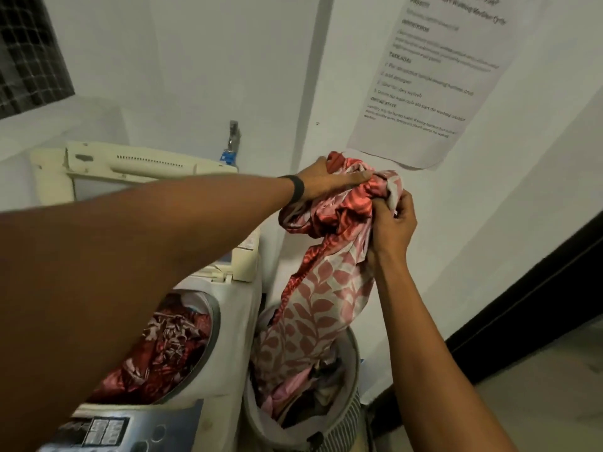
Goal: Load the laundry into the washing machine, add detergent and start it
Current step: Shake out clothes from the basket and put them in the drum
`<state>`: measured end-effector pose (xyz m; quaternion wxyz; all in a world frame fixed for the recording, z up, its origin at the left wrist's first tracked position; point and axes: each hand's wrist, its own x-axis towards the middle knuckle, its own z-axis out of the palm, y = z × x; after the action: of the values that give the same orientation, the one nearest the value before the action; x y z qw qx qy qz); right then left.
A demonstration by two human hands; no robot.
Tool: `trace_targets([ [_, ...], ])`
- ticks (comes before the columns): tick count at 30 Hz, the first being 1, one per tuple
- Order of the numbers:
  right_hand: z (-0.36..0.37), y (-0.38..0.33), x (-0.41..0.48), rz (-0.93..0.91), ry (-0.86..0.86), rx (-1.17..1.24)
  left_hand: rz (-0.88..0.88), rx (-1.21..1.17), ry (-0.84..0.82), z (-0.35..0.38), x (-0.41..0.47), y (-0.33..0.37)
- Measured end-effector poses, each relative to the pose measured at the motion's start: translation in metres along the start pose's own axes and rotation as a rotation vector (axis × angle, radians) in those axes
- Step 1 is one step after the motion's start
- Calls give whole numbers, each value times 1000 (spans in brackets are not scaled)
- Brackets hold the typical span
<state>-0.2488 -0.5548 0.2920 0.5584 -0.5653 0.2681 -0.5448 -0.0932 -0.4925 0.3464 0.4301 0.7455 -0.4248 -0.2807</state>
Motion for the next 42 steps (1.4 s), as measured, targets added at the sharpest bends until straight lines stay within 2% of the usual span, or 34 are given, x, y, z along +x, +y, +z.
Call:
trace_targets([
  [3, 0, 1, 2, 64, 6, 9, -58, -2, -92, -3, 7, 5],
  [8, -2, -4, 4, 81, -100, -20, -150, -136, -240, 9, 12, 2],
  [14, 6, -22, 8, 123, -127, 154, -31, -184, -196, 3, 25, -3],
  [17, 2, -16, 2, 77, -97, 17, 4, -220, -203, 4, 20, -10],
  [20, -3, -10, 2, -81, -97, -128, -7, -305, -135, 13, 17, -20],
  [23, -7, -4, 3, -130, -74, -233, 11, -318, -38, 19, 11, -27],
  [26, -3, 0, -7, -201, -88, -201, 54, -238, 142, 24, -1, -26],
  [29, -2, 7, -20, -208, -45, -194, 51, -279, 201, 32, -8, -29],
  [32, -12, 34, -48, -83, -12, -315, 58, -315, 207, 30, -8, -27],
  [35, -27, 82, -80, 261, -259, -411, 81, -367, 226, 25, -5, -24],
  [37, -44, 105, -93, 404, -480, -496, 88, -364, 243, 21, -5, -24],
  [39, -55, 103, -86, 338, -538, -633, 85, -368, 264, 19, -4, -27],
  [42, -50, 57, -56, 179, -344, -583, 55, -346, 334, 12, -8, -35],
])
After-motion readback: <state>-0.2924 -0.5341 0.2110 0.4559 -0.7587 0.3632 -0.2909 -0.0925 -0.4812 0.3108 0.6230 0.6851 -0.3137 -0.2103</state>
